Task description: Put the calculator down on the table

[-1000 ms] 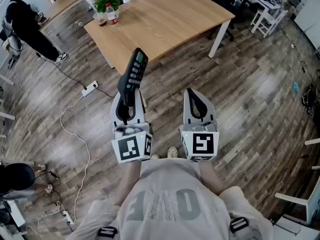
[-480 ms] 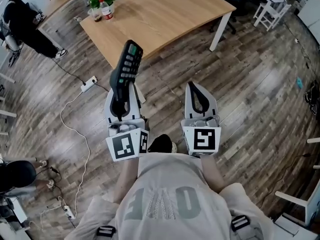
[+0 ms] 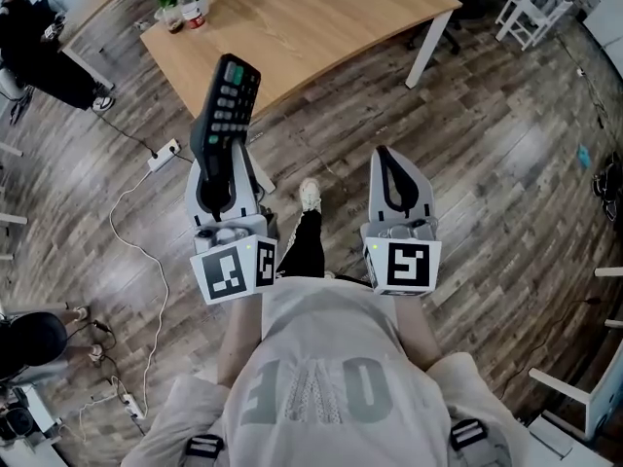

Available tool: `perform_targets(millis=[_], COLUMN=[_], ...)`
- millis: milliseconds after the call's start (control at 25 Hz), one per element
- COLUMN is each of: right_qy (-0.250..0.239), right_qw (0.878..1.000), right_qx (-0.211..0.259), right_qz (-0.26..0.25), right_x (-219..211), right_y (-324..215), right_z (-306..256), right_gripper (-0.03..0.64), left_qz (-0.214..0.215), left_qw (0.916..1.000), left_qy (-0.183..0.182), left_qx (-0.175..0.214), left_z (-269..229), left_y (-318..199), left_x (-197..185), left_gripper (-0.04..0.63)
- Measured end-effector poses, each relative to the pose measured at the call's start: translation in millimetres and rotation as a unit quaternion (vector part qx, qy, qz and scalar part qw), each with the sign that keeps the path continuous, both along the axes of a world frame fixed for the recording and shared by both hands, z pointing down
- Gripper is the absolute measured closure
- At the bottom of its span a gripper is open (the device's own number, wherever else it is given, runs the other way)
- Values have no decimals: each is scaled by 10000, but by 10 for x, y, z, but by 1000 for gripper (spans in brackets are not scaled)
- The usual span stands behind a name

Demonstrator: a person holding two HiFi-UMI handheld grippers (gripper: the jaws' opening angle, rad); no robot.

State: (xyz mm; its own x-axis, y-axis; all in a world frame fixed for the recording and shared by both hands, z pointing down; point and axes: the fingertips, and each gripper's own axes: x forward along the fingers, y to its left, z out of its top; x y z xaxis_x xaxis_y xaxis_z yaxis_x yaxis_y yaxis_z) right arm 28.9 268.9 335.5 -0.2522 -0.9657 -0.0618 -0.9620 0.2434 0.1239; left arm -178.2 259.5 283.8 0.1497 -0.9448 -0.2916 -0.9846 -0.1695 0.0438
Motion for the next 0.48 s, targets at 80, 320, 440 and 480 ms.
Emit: perform_targets(millis=[80,320,440,480], right_qy=[-25,4,13,1], right_qw=[10000,9999,9999,9999], right_qx=[-60,-96,-65,-46], right_qz=[25,-71,-131,-130], right_x=[60,76,75,76], right_y=[-127,-666,-1047,-1201], right_z=[76,128,98,69], right_gripper=[597,597,597,597], left_qz=[22,61,133,149], left_qw=[10000,9999,9998,9998], left_qy=[10,96,113,129], left_qx=[-6,-11,-28,-29], left_z=[24,41,12,-9], left_y=[-127,-665,-1026,-1173], left_x=[19,87,120,120], left_gripper=[485,485,485,485])
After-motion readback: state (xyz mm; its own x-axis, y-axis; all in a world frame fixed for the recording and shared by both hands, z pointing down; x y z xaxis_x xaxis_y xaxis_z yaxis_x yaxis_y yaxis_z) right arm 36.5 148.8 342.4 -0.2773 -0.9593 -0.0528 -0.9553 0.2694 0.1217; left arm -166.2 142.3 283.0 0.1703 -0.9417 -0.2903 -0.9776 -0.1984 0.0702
